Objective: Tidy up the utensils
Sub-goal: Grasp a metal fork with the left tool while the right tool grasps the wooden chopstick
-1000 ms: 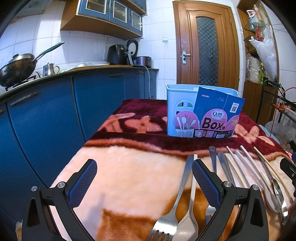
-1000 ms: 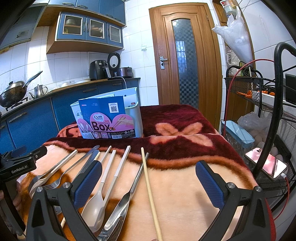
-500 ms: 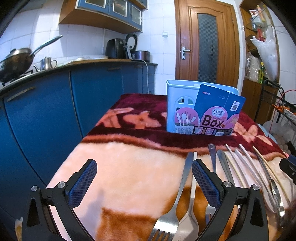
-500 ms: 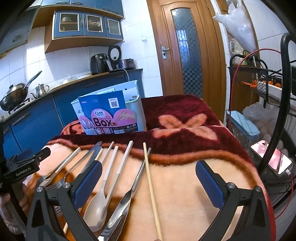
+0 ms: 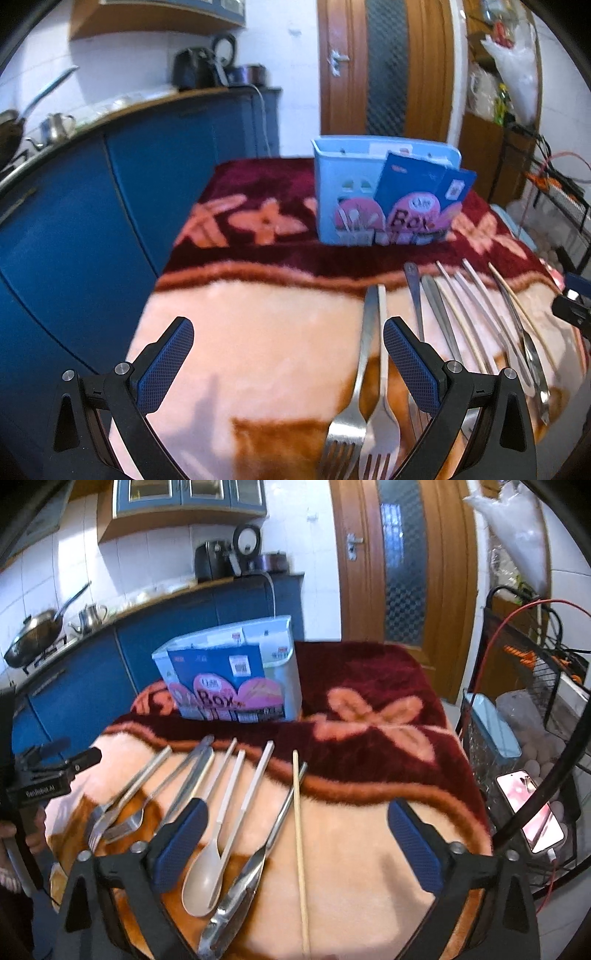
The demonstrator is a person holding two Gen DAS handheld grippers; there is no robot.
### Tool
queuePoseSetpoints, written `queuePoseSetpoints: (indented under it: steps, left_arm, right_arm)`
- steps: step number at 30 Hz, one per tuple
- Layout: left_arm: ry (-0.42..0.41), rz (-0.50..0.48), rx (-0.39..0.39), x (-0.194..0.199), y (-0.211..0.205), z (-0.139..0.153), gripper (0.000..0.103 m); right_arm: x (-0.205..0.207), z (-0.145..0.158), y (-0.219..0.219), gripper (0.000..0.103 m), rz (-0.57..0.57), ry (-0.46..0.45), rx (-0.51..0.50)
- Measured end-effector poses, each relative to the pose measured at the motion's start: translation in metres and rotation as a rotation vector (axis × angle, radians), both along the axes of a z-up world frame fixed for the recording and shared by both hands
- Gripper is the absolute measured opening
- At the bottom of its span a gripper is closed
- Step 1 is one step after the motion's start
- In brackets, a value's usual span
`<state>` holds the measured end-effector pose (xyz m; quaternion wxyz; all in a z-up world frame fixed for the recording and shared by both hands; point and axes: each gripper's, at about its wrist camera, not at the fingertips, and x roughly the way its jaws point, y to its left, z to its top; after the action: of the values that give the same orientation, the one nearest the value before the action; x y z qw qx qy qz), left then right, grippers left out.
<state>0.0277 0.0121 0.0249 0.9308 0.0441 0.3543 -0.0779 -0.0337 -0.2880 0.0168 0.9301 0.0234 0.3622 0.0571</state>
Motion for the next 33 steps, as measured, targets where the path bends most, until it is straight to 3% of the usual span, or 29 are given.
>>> queuePoseSetpoints:
  steps: [4,9,16,20,28,33]
  left_arm:
    - [0.062,-0.042,0.05,0.004,-0.009,-0.008,0.1]
    - [0.134,-0.081,0.113,0.01,-0.017,-0.018,0.088]
    - [0.269,-0.152,0.089,0.025,-0.023,-0.03,0.07]
    - [0.324,-0.189,0.087,0.031,-0.028,-0.035,0.064]
    - [0.435,-0.235,0.168,0.046,-0.04,-0.039,0.062]
    - [0.514,-0.283,0.155,0.058,-0.049,-0.035,0.026]
  right_arm:
    - [0.008,-0.008,-0.006,0.075,0.0,0.104,-0.027]
    - [0.011,-0.019,-0.007,0.062,0.023,0.209,-0.05]
    - [0.021,-0.03,-0.002,0.044,0.052,0.317,-0.084]
    - [0.028,-0.035,0.001,0.041,0.063,0.356,-0.112]
    - [0.045,-0.033,0.005,0.035,0.101,0.441,-0.129]
    - [0.062,-0.034,0.0,0.026,0.115,0.493,-0.085]
